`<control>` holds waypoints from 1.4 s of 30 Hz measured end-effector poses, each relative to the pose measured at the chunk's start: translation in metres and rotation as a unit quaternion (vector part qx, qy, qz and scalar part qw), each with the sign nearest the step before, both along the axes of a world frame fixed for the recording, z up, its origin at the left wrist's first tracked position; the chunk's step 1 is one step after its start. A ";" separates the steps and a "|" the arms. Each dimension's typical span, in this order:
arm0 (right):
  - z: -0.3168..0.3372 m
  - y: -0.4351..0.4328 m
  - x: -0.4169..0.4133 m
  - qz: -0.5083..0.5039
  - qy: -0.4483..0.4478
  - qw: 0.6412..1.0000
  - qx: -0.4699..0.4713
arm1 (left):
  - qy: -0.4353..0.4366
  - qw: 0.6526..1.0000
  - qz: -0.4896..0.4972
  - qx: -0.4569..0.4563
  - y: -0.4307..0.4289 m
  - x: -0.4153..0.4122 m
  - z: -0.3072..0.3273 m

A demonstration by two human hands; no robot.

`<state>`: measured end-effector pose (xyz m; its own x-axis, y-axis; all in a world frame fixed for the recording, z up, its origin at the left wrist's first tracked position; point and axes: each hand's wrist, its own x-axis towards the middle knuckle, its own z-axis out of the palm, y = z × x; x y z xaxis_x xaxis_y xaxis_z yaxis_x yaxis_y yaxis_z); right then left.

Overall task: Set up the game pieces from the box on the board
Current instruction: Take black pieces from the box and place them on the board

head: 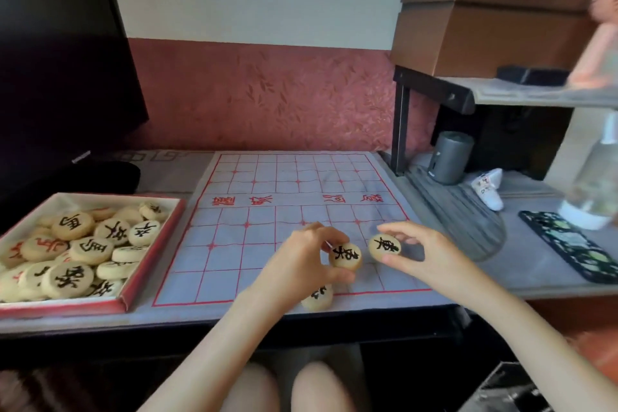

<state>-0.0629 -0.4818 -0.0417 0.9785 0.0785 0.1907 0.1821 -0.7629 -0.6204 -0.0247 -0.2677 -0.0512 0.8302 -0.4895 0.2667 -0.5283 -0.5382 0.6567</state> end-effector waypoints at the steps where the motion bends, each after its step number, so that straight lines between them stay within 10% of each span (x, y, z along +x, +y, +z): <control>1: -0.001 -0.010 -0.005 -0.010 0.001 1.000 0.004 | 0.002 1.000 -0.009 0.006 -0.008 -0.003 0.000; 42: -0.010 -0.029 -0.024 -0.021 -0.014 0.999 0.026 | -0.048 0.998 -0.017 0.043 -0.020 -0.010 -0.006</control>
<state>-0.0873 -0.5109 -0.0520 0.9748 0.0272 0.2212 0.1691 -0.7367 -0.6548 -0.0348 -0.2874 -0.0575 0.7855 -0.5409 0.3007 -0.6055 -0.5715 0.5538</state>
